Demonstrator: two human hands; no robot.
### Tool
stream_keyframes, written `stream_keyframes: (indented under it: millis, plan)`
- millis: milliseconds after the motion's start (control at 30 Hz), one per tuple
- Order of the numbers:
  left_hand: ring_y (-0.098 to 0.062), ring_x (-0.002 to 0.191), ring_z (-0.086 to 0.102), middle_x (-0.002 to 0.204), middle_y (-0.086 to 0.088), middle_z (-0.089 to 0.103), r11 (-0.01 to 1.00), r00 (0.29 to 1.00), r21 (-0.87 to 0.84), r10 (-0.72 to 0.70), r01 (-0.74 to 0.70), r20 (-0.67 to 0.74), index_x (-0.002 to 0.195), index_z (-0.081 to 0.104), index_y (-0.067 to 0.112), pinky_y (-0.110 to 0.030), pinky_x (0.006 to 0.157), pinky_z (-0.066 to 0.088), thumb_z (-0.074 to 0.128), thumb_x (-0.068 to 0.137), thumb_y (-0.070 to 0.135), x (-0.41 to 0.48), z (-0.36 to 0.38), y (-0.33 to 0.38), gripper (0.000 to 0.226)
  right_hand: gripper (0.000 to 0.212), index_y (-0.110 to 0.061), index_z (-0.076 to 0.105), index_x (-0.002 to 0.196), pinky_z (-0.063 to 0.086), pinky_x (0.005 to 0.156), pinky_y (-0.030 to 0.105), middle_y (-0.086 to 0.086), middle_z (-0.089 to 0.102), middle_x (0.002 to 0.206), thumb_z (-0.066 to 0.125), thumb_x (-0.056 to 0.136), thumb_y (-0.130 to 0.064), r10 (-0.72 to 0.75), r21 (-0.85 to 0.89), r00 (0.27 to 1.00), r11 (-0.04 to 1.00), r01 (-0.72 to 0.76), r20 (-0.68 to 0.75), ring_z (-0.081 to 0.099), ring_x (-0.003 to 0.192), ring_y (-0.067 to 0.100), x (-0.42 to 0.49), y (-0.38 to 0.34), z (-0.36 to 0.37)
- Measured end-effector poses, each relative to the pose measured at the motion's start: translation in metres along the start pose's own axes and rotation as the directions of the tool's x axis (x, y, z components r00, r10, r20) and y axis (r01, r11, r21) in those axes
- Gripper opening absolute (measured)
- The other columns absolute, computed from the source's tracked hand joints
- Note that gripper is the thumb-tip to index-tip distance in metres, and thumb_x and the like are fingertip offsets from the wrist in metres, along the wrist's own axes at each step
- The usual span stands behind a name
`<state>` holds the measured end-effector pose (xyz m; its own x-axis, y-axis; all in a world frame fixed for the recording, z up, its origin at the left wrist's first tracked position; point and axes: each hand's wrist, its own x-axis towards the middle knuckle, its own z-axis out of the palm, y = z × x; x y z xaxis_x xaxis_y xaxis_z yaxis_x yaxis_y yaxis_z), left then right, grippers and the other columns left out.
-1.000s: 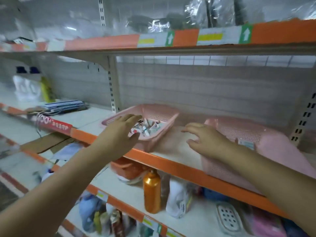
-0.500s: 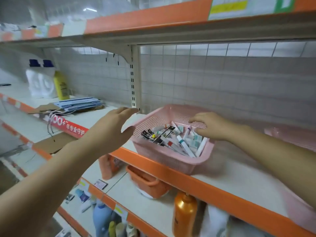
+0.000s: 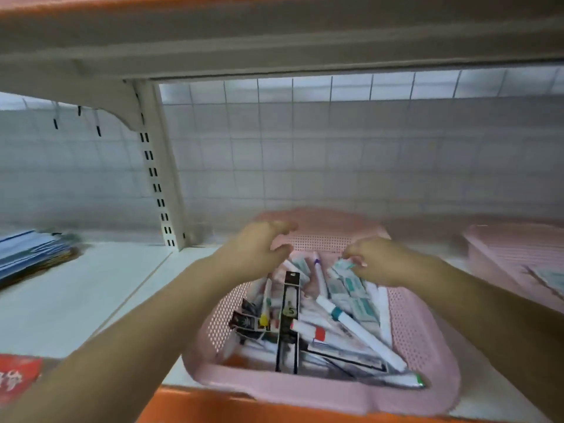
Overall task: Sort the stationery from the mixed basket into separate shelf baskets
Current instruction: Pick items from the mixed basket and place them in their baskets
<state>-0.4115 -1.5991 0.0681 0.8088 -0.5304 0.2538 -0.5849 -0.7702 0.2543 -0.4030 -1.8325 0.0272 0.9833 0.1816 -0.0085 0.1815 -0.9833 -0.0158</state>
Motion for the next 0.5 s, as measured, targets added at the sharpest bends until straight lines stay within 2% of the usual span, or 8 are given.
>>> stream_keyframes:
  millis: [100,200,267,367,433,500]
  plan:
    - [-0.017,0.129,0.042,0.142,-0.002,0.045,0.998,0.989,-0.005,0.066,-0.066,0.132,0.140,0.038,0.016,-0.018,0.097,0.027,0.046,0.096,0.023,0.044,0.015,-0.008,0.046,0.036,-0.016,0.056,0.125,0.042,0.090,0.026,0.005,0.058,0.122,0.051,0.090,-0.016,0.095,0.064,0.995,0.993,-0.095,0.003,0.052,0.110,0.021,0.004,-0.007,-0.004]
    - [-0.021,0.126,0.045,0.142,-0.007,0.045,0.999,0.964,-0.031,0.044,-0.037,0.264,0.139,0.040,0.014,-0.024,0.098,0.034,0.047,0.095,0.029,0.075,0.037,-0.023,0.047,0.039,-0.014,0.054,0.130,0.040,0.096,0.025,0.004,0.053,0.133,0.053,0.090,-0.014,0.169,0.152,0.985,0.975,-0.161,-0.039,0.051,0.118,0.018,0.011,-0.013,-0.007]
    - [-0.022,0.120,0.050,0.135,-0.007,0.052,0.998,0.958,-0.050,0.053,-0.041,0.282,0.133,0.048,0.014,-0.023,0.092,0.038,0.050,0.093,0.022,0.083,0.048,-0.032,0.041,0.043,-0.017,0.052,0.131,0.037,0.098,0.023,0.002,0.051,0.137,0.050,0.089,-0.011,0.228,0.130,0.970,0.968,-0.216,-0.085,0.049,0.122,0.017,0.018,-0.016,0.000]
    - [-0.022,0.113,0.055,0.127,-0.007,0.059,0.990,0.977,-0.122,0.090,-0.067,0.193,0.124,0.057,0.014,-0.022,0.084,0.040,0.048,0.091,0.011,0.089,0.057,-0.042,0.035,0.052,-0.021,0.043,0.138,0.037,0.102,0.026,0.001,0.044,0.143,0.043,0.088,-0.006,0.304,0.103,0.950,0.950,-0.296,-0.077,0.045,0.126,0.017,0.021,-0.022,0.015]
    - [-0.024,0.115,0.054,0.131,-0.010,0.055,0.984,0.982,-0.170,0.089,-0.060,0.165,0.130,0.051,0.012,-0.025,0.087,0.041,0.045,0.093,0.010,0.093,0.061,-0.046,0.038,0.056,-0.019,0.036,0.140,0.041,0.096,0.031,0.006,0.045,0.141,0.041,0.087,-0.001,0.346,0.126,0.937,0.933,-0.336,-0.059,0.048,0.121,0.021,0.021,-0.028,0.020]
    - [-0.027,0.119,0.052,0.136,-0.014,0.049,0.977,0.962,-0.211,0.086,-0.031,0.260,0.139,0.039,0.010,-0.029,0.092,0.044,0.044,0.094,0.010,0.095,0.069,-0.049,0.045,0.059,-0.018,0.032,0.141,0.039,0.096,0.035,0.006,0.042,0.142,0.043,0.086,0.000,0.338,0.072,0.940,0.940,-0.335,-0.041,0.046,0.122,0.025,0.022,-0.033,0.022]
